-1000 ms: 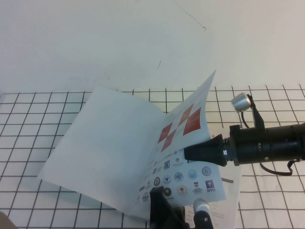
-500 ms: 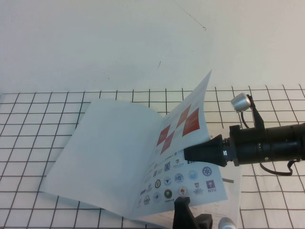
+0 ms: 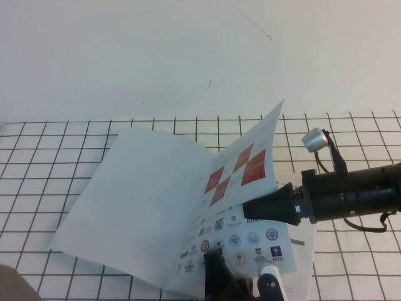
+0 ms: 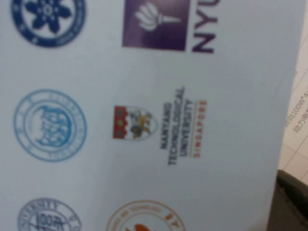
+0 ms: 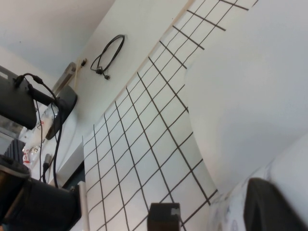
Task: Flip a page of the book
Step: Open the closed book
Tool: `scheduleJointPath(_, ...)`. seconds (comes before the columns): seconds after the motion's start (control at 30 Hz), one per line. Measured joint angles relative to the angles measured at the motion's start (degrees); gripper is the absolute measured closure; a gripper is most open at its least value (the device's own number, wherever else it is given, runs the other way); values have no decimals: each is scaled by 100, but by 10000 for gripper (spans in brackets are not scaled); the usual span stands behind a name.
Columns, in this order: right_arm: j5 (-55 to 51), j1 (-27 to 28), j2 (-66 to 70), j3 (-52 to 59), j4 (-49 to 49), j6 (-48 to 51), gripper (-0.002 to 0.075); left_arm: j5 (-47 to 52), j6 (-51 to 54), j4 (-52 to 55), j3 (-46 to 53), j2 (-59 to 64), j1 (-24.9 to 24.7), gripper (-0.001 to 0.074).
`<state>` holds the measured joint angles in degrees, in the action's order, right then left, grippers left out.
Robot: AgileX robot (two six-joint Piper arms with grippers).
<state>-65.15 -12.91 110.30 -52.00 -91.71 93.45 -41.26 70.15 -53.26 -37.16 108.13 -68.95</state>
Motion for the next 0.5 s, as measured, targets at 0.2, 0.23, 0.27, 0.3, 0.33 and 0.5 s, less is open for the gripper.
scheduleJointPath(0.2, -7, 0, 0, 0, 48, 0, 725, 236, -22, 0, 0, 0, 40, 737)
scheduleJointPath(0.23, -7, 0, 0, 0, 48, 0, 722, 236, -22, 0, 0, 0, 40, 737)
scheduleJointPath(0.27, -7, 0, 0, 0, 52, 0, 715, 236, -22, 0, 0, 0, 40, 737)
scheduleJointPath(0.3, -7, 0, -11, 0, 63, 0, 701, 236, -22, 0, 0, 0, 40, 737)
scheduleJointPath(0.33, -7, 0, -36, 0, 76, 0, 680, 238, -33, 0, 0, 0, 40, 737)
scheduleJointPath(0.5, -7, 0, -280, 0, 250, -14, 528, 238, -67, 8, 0, 0, 40, 737)
